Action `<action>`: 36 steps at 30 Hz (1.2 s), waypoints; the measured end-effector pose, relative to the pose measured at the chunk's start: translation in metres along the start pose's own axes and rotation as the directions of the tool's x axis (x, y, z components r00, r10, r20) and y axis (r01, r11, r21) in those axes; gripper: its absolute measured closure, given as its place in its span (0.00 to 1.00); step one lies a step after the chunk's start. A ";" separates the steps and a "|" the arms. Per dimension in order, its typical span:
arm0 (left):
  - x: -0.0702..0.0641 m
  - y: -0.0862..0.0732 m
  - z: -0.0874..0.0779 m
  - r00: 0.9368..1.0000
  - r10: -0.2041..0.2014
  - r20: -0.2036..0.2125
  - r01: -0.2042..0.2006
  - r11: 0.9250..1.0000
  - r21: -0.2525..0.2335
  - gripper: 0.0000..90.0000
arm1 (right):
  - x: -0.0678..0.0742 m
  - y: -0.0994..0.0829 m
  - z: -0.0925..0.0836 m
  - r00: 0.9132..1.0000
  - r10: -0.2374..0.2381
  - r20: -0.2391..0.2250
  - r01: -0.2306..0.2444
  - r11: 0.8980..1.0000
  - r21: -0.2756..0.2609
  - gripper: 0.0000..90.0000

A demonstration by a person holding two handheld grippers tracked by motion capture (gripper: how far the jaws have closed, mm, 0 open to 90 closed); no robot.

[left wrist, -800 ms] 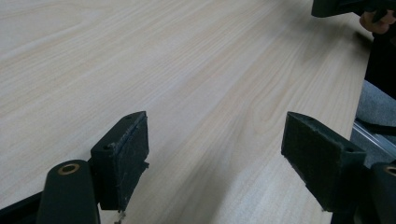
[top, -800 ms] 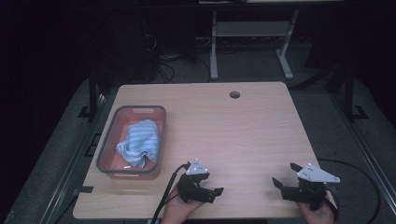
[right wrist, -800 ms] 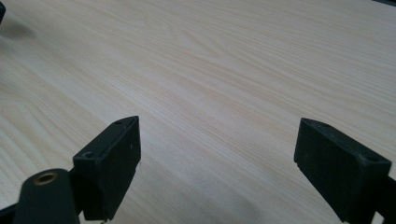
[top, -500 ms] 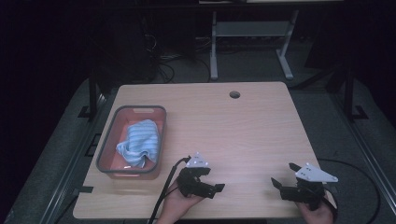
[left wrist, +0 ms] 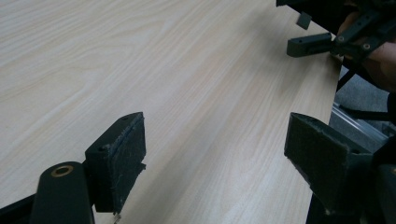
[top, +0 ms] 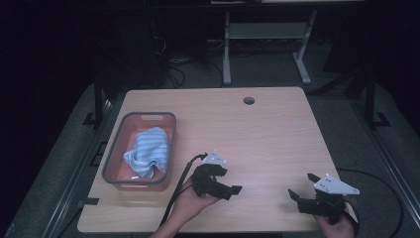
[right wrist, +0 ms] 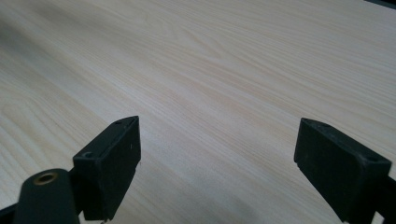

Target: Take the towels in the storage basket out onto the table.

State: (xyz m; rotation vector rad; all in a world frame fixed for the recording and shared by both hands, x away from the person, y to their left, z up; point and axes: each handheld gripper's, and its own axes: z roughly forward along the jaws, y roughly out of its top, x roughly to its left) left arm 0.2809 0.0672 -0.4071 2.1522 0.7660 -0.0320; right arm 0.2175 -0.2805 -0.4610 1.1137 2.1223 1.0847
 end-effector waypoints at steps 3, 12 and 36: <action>0.006 0.005 -0.002 1.000 -0.011 -0.003 0.011 1.000 0.015 0.22 | 0.000 0.000 0.000 1.000 -0.003 0.001 0.003 1.000 0.000 0.16; 0.011 0.015 -0.019 1.000 -0.012 -0.014 0.012 1.000 0.015 0.22 | 0.000 0.002 0.000 1.000 -0.006 0.004 0.006 1.000 -0.003 0.16; 0.037 0.036 -0.060 0.996 -0.048 -0.071 0.050 0.999 0.021 0.22 | -0.001 0.002 -0.002 1.000 -0.004 0.009 0.004 1.000 -0.007 0.16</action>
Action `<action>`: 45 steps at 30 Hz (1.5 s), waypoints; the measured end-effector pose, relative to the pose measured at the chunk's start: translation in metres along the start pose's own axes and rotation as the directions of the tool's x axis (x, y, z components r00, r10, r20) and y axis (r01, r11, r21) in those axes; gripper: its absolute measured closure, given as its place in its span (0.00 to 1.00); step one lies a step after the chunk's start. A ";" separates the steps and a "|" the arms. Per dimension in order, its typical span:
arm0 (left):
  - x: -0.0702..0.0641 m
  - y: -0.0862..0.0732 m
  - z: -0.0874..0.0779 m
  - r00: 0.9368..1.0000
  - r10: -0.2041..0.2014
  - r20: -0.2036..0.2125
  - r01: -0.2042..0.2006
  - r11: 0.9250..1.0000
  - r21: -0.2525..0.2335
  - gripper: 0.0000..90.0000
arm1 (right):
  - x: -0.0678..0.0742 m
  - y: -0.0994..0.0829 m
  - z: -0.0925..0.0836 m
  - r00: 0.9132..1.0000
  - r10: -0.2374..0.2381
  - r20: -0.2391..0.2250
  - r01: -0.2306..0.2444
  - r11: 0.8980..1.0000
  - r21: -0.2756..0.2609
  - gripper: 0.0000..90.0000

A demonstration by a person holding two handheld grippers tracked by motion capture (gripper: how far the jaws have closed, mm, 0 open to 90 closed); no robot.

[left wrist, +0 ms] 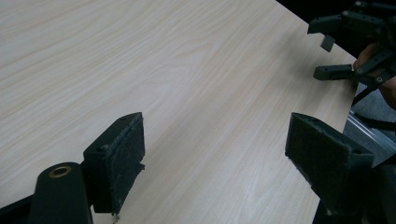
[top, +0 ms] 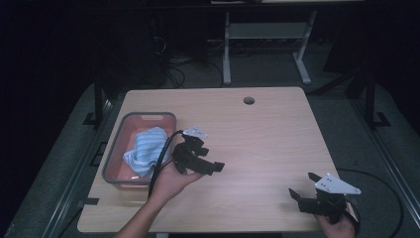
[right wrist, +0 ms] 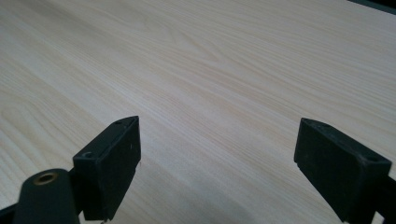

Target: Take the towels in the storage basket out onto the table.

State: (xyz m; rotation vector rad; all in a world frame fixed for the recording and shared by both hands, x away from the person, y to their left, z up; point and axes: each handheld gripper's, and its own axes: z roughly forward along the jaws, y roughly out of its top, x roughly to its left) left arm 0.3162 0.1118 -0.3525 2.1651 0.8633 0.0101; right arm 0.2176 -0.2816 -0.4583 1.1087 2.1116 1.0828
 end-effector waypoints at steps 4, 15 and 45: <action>0.007 0.000 -0.009 1.000 -0.011 -0.011 0.011 1.000 -0.004 0.22 | 0.001 0.001 0.000 1.000 -0.008 -0.003 0.008 1.000 0.000 0.16; 0.028 -0.003 -0.028 0.998 -0.055 -0.039 0.054 0.998 -0.012 0.22 | 0.001 0.001 0.000 1.000 -0.005 -0.001 0.005 1.000 0.002 0.16; 0.068 -0.023 -0.073 0.978 -0.135 -0.157 0.129 0.990 -0.047 0.23 | 0.001 0.001 0.000 1.000 -0.008 -0.001 0.008 1.000 0.002 0.16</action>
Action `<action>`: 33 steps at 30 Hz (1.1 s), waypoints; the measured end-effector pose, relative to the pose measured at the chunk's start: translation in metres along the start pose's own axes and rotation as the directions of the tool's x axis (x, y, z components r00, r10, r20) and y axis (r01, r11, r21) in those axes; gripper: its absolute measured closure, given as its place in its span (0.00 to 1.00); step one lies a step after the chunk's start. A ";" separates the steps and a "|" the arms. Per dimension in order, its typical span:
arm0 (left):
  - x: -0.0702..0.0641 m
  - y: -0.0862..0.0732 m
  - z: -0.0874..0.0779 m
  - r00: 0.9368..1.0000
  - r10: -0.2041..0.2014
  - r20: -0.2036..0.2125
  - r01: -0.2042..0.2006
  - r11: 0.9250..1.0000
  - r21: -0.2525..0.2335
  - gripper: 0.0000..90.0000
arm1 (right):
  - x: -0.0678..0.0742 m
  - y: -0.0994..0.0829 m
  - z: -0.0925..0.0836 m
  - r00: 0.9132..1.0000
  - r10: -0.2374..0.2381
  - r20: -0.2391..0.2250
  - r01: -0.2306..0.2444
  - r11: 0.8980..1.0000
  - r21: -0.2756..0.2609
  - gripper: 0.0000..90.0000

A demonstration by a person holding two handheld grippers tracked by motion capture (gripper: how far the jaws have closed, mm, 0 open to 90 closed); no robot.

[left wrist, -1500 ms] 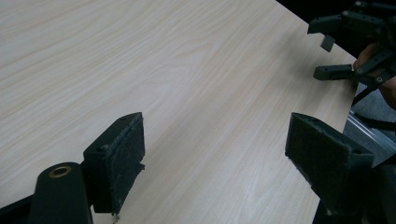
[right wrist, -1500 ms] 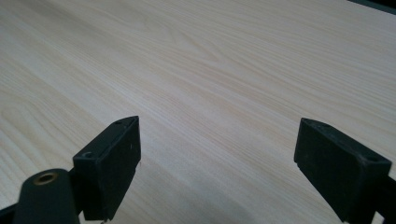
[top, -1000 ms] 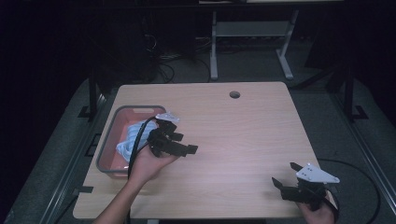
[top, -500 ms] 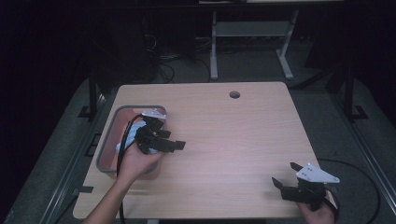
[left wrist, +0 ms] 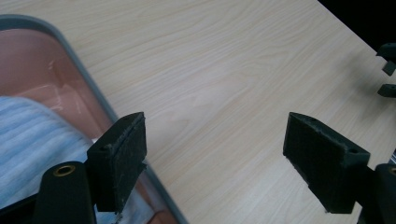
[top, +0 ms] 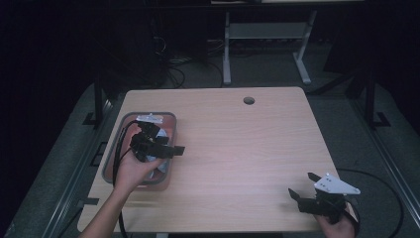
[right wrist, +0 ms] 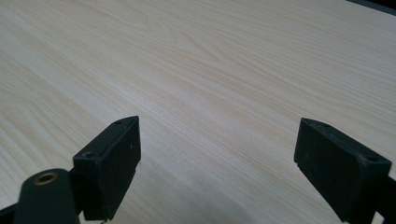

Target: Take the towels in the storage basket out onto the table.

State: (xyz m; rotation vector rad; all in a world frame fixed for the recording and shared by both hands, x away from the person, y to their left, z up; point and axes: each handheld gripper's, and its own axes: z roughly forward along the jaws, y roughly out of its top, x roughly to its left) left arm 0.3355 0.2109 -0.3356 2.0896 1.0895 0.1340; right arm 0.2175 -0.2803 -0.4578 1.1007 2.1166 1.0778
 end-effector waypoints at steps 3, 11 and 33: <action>0.007 -0.003 -0.006 1.000 -0.012 -0.021 0.012 1.000 -0.002 0.24 | 0.001 0.000 0.001 1.000 0.001 -0.003 -0.001 1.000 0.006 0.16; 0.024 -0.011 -0.017 0.997 -0.053 -0.057 0.052 0.998 -0.018 0.24 | 0.001 0.000 0.001 1.000 -0.002 -0.004 0.002 1.000 0.003 0.16; 0.073 -0.041 -0.029 0.958 -0.195 -0.210 0.197 0.980 -0.013 0.25 | 0.001 0.000 0.001 1.000 -0.003 -0.003 0.003 1.000 0.006 0.16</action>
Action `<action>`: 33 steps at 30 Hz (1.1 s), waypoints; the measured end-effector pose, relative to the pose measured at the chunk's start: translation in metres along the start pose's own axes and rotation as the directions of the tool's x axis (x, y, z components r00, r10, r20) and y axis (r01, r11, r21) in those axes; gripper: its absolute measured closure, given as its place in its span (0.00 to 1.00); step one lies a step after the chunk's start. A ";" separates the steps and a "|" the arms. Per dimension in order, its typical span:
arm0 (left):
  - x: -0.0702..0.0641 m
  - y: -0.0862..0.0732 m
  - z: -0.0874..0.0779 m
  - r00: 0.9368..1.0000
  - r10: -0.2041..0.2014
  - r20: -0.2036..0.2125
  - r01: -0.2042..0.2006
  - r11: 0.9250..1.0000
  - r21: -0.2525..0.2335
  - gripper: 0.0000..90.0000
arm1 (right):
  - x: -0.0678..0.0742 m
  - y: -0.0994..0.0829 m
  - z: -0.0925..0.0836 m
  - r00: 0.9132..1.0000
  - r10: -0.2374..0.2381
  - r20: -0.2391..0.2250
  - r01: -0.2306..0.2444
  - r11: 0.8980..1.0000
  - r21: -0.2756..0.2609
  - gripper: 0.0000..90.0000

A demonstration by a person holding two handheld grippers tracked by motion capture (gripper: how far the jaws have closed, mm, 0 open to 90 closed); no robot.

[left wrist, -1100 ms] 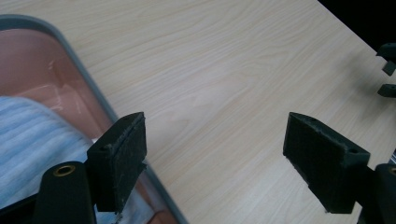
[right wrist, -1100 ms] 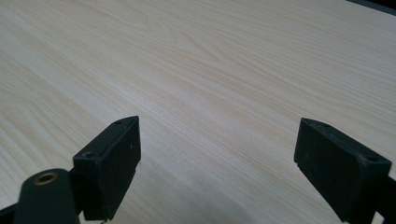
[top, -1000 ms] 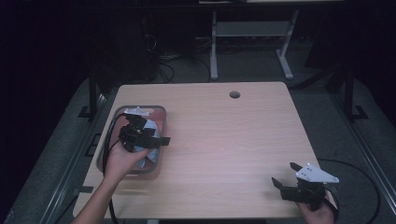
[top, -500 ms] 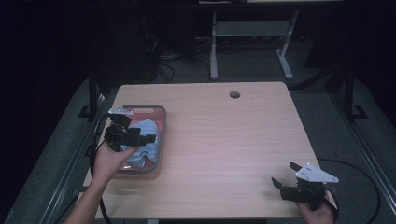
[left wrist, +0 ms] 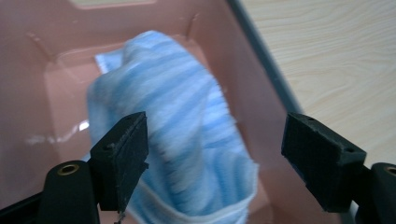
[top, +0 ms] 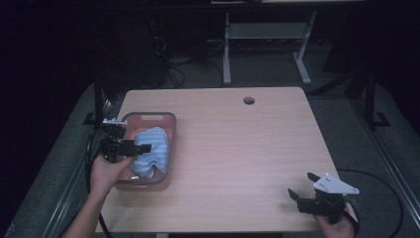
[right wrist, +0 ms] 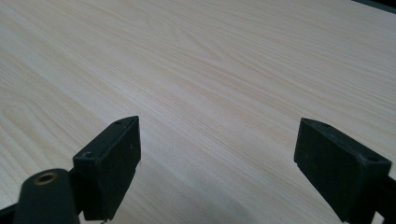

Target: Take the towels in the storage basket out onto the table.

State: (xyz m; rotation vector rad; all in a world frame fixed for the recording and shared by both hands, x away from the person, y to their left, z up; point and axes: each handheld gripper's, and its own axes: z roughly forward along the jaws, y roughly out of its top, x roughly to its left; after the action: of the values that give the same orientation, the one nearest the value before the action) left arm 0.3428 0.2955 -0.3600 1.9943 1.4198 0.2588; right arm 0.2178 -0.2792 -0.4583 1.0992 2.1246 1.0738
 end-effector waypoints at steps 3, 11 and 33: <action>0.002 -0.001 0.002 1.000 -0.009 -0.011 0.009 1.000 0.012 0.26 | 0.000 0.000 0.000 1.000 0.003 0.001 -0.003 1.000 -0.001 0.16; 0.004 -0.001 0.008 0.998 -0.018 -0.053 0.021 0.998 0.052 0.26 | 0.000 0.000 -0.001 1.000 0.002 0.000 -0.002 1.000 -0.002 0.16; -0.004 0.002 0.047 0.989 0.036 -0.144 -0.003 0.974 0.226 0.39 | -0.001 0.000 -0.003 1.000 0.001 0.000 -0.001 1.000 -0.011 0.16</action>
State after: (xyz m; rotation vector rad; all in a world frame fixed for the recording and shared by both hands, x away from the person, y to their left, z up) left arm 0.3664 0.2729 -0.3935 2.2119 1.5824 0.2684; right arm 0.2166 -0.2815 -0.4570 1.0954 2.1153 1.0849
